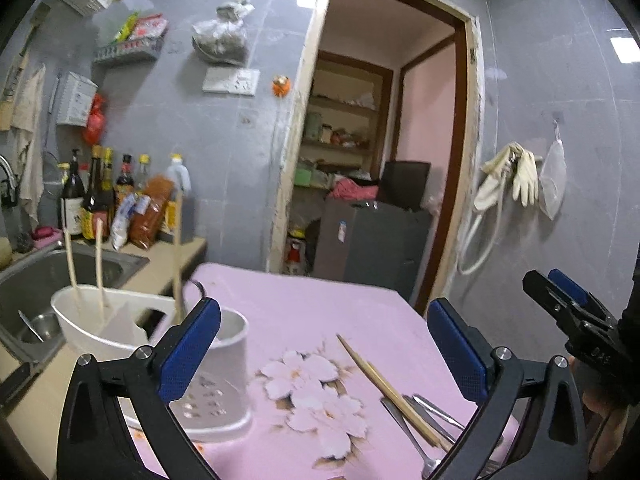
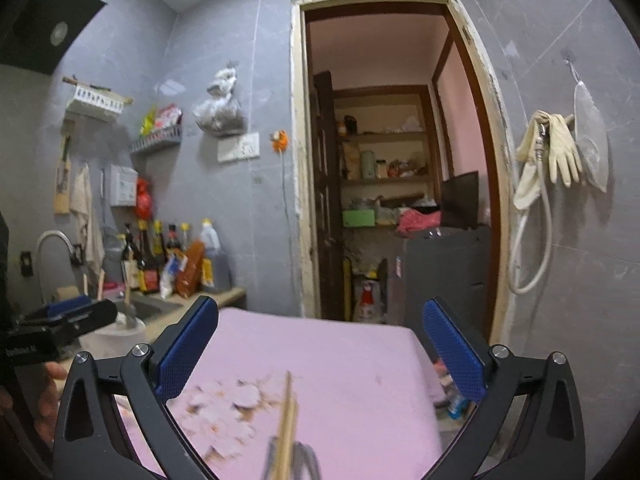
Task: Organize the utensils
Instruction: 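Move both tools back down to the remaining spoons and forks, then grasp a steel spoon with the right tool while the left tool grasps another spoon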
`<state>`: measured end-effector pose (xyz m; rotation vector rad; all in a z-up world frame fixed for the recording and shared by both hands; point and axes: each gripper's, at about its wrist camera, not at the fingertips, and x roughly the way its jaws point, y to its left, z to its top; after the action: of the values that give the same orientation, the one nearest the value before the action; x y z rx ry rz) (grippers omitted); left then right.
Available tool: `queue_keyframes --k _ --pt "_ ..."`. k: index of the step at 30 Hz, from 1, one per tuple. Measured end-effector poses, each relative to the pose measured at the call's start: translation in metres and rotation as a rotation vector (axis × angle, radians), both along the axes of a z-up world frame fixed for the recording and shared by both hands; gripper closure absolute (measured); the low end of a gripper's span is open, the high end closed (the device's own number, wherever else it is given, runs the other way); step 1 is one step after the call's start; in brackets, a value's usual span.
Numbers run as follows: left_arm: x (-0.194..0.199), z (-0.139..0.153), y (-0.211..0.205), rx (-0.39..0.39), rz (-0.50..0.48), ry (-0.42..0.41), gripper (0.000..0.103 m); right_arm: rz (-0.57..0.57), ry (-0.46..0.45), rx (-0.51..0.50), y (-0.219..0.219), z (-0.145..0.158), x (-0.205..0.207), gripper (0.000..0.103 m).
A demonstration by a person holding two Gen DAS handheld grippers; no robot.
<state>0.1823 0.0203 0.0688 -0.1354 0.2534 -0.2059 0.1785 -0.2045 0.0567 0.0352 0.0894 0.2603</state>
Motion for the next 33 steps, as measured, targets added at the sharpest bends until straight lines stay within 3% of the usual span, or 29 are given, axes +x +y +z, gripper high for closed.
queue_keyframes --k 10,18,21,23,29,33 --pt "0.020 -0.031 -0.026 0.035 -0.094 0.202 0.002 -0.014 0.194 -0.110 -0.019 -0.035 0.014 0.001" --pt "0.038 -0.057 -0.048 0.098 -0.198 0.381 0.003 0.057 0.378 -0.181 -0.024 -0.065 0.025 0.024" --pt "0.044 -0.063 -0.055 0.123 -0.225 0.433 0.005 0.092 0.431 -0.203 -0.025 -0.074 0.026 0.039" --pt "0.046 -0.071 -0.062 0.137 -0.235 0.471 0.010 0.121 0.463 -0.226 -0.023 -0.079 0.025 0.052" --pt "0.054 -0.095 -0.072 0.163 -0.274 0.590 0.038 0.202 0.546 -0.293 -0.013 -0.095 0.021 0.069" --pt "0.062 -0.105 -0.077 0.154 -0.305 0.662 0.049 0.233 0.585 -0.335 -0.006 -0.103 0.021 0.074"
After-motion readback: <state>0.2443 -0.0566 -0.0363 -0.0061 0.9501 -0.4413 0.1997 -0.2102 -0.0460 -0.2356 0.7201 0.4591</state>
